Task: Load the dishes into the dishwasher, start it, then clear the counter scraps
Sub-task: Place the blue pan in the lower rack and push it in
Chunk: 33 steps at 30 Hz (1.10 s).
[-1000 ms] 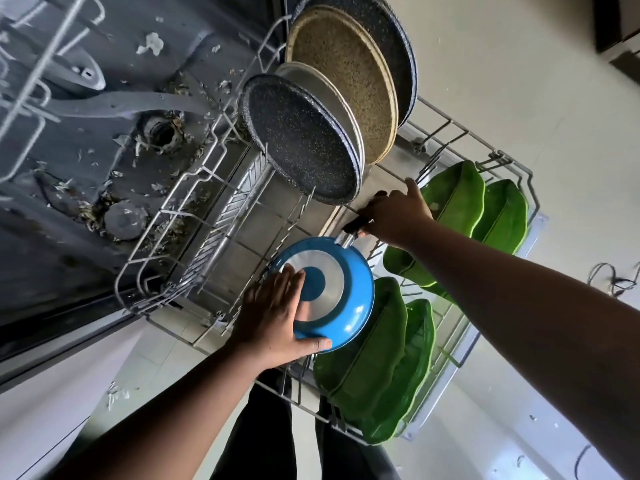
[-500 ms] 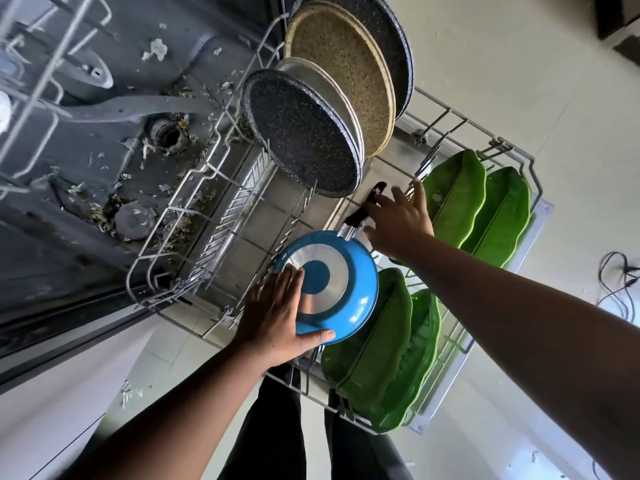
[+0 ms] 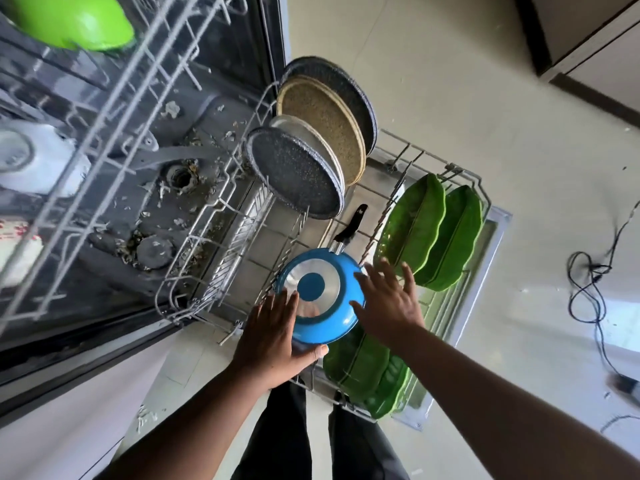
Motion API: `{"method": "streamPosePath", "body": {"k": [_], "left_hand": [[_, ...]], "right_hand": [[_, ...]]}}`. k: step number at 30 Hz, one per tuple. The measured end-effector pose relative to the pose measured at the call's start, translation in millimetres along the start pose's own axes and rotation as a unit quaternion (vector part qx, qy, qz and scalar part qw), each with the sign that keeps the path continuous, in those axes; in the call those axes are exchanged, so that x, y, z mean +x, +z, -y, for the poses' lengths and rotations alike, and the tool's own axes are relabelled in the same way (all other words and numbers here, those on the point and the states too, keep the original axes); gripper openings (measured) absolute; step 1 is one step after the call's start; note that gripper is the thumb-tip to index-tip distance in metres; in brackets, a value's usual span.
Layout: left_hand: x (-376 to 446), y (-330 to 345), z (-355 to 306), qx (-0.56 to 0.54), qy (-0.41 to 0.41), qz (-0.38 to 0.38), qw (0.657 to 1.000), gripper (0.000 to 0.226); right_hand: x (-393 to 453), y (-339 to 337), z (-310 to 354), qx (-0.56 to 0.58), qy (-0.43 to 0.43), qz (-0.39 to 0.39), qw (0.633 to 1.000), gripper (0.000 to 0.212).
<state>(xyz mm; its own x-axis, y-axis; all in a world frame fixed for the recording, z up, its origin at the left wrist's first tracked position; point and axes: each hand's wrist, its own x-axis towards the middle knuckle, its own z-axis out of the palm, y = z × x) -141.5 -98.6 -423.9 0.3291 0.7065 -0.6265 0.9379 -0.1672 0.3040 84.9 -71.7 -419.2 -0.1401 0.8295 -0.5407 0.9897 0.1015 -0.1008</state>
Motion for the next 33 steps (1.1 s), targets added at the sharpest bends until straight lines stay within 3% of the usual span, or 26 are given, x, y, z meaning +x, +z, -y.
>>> {"method": "streamPosePath", "body": {"k": [12,15,23,30,33], "left_hand": [[-57.9,-57.7,-23.9,-0.013,-0.039,-0.060,0.997,0.122],[-68.3,-48.0,-33.8,-0.018,-0.076,-0.070,0.995,0.113],[-108.0,-3.1,-76.6,-0.114,-0.165,-0.081,0.976,0.119],[-141.4,49.6,-110.5,-0.112,-0.213,-0.100,0.966,0.121],[-148.3,67.0,-131.1,-0.122,-0.248,-0.108,0.955,0.110]], "right_hand": [[-63.8,-46.3,44.1,-0.045,-0.096,0.058,0.993,0.071],[-68.0,-50.9,46.7,-0.061,-0.141,0.054,0.987,0.070],[-75.7,-46.9,28.3,-0.142,-0.234,0.065,0.959,0.069],[-87.0,-16.4,14.7,-0.201,-0.282,0.058,0.936,0.073],[-101.1,-7.3,4.1,-0.216,-0.310,0.037,0.925,0.072]]}}
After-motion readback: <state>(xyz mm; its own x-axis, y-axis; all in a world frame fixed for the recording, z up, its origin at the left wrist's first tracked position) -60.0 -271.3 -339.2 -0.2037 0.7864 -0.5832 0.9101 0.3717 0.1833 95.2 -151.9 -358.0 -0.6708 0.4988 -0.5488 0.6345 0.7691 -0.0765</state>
